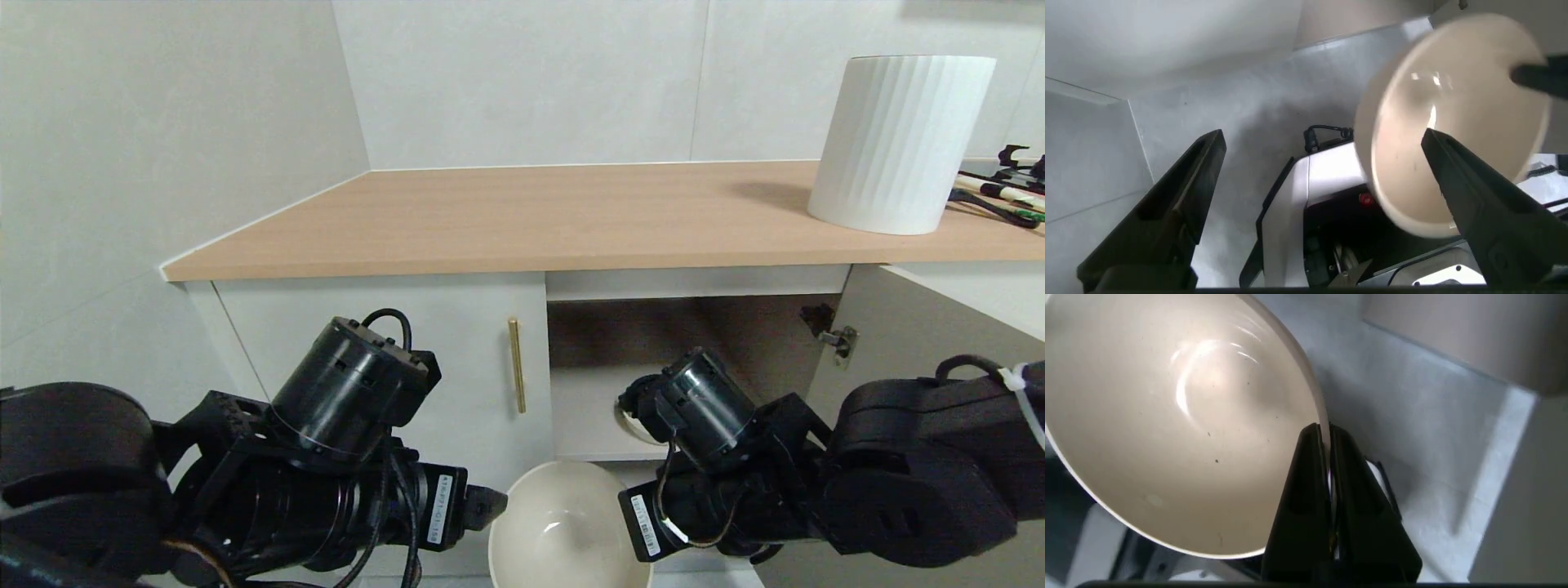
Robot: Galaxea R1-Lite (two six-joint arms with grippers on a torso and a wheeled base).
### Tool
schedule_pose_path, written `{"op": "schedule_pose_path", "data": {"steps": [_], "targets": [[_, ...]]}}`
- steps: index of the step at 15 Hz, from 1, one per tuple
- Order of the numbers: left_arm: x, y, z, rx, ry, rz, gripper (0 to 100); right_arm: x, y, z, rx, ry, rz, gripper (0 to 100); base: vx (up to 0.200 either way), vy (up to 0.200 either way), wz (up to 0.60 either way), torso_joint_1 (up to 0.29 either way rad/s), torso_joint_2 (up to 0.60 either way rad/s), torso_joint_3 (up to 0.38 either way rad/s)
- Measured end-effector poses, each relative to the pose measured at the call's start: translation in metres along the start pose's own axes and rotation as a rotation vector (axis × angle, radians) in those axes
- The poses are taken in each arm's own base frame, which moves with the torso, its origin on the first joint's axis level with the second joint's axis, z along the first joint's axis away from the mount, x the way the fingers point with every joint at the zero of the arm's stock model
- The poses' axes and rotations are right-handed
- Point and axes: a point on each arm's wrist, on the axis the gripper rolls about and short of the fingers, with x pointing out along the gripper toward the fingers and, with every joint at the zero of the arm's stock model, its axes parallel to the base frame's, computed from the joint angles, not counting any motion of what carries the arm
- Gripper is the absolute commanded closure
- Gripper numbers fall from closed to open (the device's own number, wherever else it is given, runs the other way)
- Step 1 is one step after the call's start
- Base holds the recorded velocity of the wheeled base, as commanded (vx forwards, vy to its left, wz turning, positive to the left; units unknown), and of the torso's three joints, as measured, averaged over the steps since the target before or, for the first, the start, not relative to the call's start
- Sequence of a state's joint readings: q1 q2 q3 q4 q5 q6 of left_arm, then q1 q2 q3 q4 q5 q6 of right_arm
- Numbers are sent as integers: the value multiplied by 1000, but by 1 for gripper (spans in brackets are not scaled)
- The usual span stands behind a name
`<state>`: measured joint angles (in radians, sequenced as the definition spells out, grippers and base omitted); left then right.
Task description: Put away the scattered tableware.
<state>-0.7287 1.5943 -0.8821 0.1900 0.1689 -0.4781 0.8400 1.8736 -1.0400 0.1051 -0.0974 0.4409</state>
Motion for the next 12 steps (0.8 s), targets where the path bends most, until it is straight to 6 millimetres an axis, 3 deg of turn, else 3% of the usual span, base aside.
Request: {"op": "schedule_pose_path", "data": {"steps": [3, 5, 9, 12], "targets": [[-3, 0, 0, -1, -7, -5, 0, 18, -13, 0, 32, -52, -3, 100, 0, 0, 0, 0, 0, 0], [-4, 1, 0, -2, -11, -7, 0, 31, -22, 9, 73, -196, 29, 100, 0, 0, 0, 0, 0, 0], [-5, 1, 0, -2, -12, -9, 0, 67, -70, 19, 214, -305, -130, 100, 0, 0, 0, 0, 0, 0], [-5, 1, 0, -2, -12, -9, 0, 77, -102, 32, 335, -332, -191, 100, 0, 0, 0, 0, 0, 0]]}}
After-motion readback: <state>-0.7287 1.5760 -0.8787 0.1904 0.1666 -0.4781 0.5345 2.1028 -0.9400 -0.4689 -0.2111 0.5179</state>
